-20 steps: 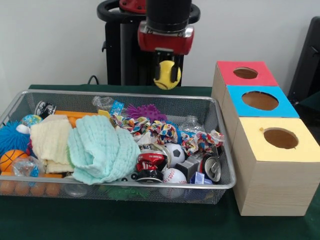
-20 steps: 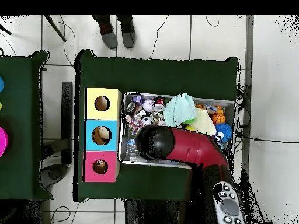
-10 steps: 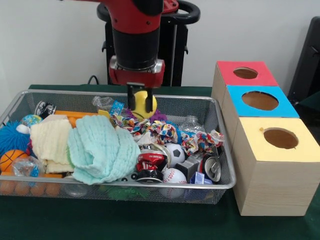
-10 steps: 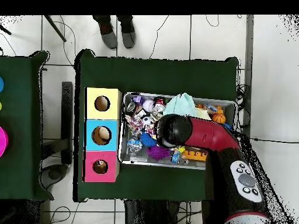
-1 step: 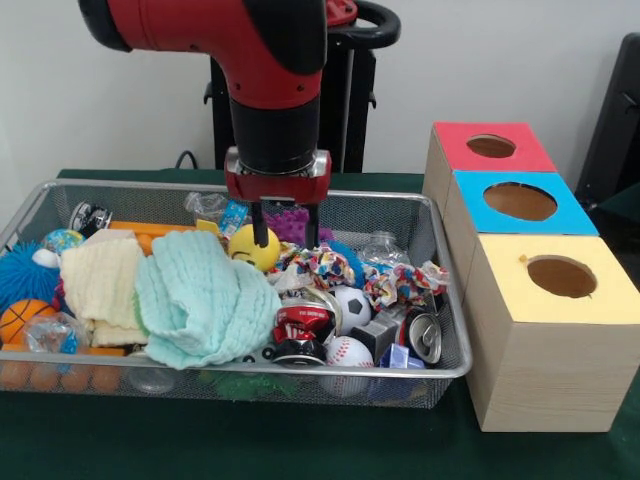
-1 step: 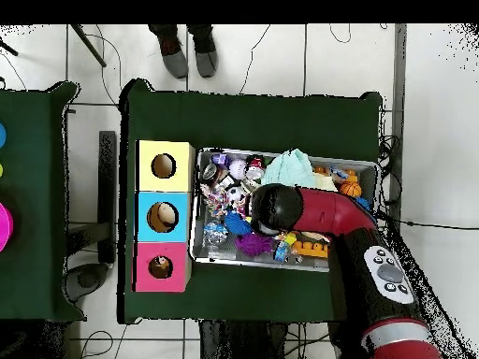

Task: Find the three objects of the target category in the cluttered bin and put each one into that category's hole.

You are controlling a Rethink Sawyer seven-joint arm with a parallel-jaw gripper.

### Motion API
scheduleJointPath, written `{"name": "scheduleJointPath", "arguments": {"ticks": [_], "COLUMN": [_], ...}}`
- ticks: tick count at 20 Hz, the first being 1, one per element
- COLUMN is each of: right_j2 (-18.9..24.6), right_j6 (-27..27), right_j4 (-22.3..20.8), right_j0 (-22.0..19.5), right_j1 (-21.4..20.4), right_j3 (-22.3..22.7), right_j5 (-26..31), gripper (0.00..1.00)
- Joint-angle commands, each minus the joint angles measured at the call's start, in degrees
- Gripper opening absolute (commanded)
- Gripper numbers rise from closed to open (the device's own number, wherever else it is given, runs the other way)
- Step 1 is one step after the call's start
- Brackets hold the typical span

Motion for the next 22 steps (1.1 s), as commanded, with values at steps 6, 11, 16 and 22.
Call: {"name": "scheduleJointPath", "arguments": {"ticks": [6, 11, 16, 22], "right_j2": [6.7, 5.9, 4.1, 2.4], "right_j6": [-4.1, -0.8, 5.0, 8.6], "right_j4": [-5.4, -5.6, -5.2, -4.5], "right_j0": [-0.8, 0.5, 3.8, 6.6], "right_j1": [0.1, -2.3, -3.5, -1.3], "right_j3": [1.2, 4.4, 7.6, 8.4], "right_j5": [-4.8, -5.8, -8.5, -13.3], "gripper": [1.0, 1.0, 1.0, 1.0]}}
